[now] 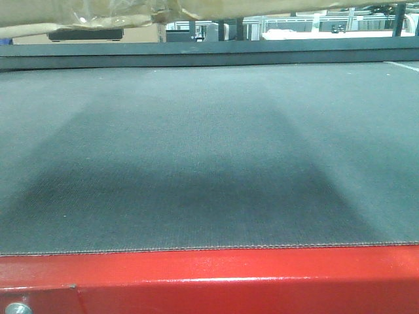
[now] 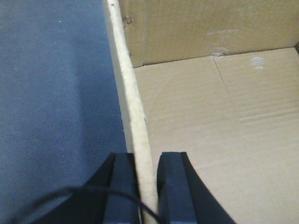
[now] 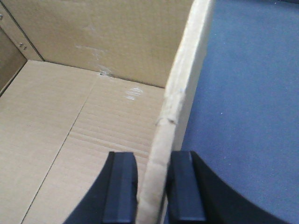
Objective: Grab carton from right shelf to conveyor
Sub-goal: 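Carry the carton over the grey conveyor belt with both grippers, then lower the carton onto the belt and open both grippers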
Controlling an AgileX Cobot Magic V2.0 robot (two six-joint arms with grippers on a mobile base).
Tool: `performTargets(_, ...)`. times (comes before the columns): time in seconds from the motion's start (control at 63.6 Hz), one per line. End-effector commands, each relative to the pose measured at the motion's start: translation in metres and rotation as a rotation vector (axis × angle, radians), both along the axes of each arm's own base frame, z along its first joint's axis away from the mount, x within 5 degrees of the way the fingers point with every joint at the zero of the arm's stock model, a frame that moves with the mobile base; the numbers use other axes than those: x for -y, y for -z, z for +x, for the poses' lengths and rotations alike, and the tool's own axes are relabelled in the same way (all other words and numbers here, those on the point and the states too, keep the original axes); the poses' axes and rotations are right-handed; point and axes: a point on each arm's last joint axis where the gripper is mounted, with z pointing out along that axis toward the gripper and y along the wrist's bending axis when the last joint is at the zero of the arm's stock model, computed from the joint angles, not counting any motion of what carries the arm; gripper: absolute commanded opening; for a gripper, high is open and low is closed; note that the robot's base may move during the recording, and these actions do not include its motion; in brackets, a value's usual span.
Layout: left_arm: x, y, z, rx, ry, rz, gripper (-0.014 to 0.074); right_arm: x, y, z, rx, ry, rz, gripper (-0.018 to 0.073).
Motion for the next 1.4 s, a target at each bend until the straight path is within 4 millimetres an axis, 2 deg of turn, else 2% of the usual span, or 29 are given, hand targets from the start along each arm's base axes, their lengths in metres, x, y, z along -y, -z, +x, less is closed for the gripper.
performTargets(0.0,0.001,-0.006,-0.004,0.041,0.017,-0.012,-0.0009,0.003,-0.009,-0.003,0.075,-0.004,0.013,-0.0067)
performTargets(0.315,0.001,-0.006,-0.004,0.043,0.017,-0.012,-0.0009,0.003,-0.009,-0.003,0.075,-0.004,0.013,-0.0067)
performTargets(0.897,0.004,-0.017,0.003,0.184,0.027,-0.044,-0.0009,0.001,-0.007,0.001,0.067,-0.004,0.008,-0.0067)
performTargets(0.991,0.003,-0.007,0.019,0.137,0.004,-0.017,-0.0009,-0.003,0.001,0.015,0.055,0.011,-0.011,-0.0067)
performTargets(1.101,0.001,0.016,0.051,0.048,-0.036,0.01,-0.0009,-0.008,0.014,0.041,0.046,0.038,-0.022,-0.0067)
performTargets(1.274,0.01,0.058,0.102,-0.049,-0.031,0.063,-0.0009,-0.012,0.052,0.094,-0.019,0.095,-0.058,-0.0067)
performTargets(1.384,0.013,0.081,0.125,-0.096,-0.039,0.111,-0.0009,-0.015,0.079,0.121,-0.079,0.115,-0.087,-0.0067)
